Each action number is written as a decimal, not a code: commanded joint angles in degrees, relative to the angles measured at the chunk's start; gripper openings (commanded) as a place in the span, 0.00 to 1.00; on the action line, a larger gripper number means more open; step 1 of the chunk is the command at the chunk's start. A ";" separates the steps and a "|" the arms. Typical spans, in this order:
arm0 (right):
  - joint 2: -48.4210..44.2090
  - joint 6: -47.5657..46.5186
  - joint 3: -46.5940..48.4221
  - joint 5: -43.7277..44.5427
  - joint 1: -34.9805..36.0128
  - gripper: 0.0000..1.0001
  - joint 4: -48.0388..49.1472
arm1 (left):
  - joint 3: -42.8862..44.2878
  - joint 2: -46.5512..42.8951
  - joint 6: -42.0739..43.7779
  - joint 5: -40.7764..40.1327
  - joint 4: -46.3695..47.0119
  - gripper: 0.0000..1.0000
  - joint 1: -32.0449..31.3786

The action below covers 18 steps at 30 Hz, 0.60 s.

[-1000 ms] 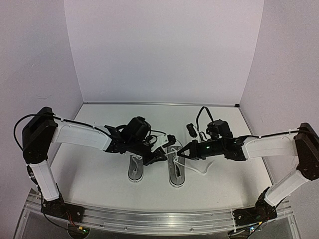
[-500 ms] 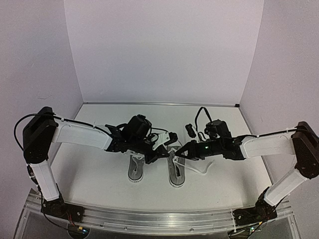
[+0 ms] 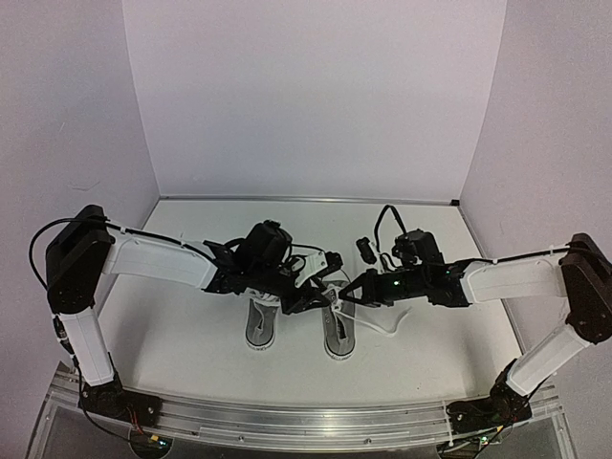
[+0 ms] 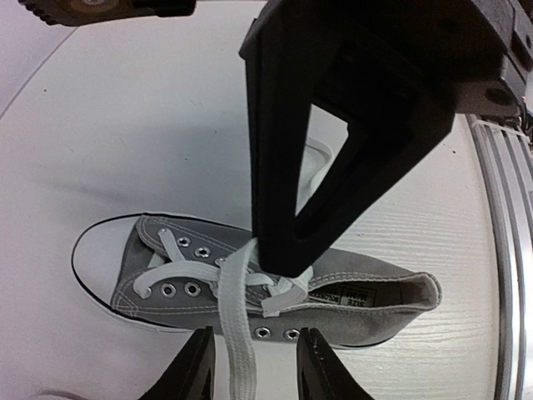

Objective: Tie the shoes

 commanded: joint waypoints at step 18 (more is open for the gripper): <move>-6.05 5.11 -3.27 8.27 0.22 0.00 0.42 | 0.51 5.47 -2.96 -5.42 13.19 0.50 -4.41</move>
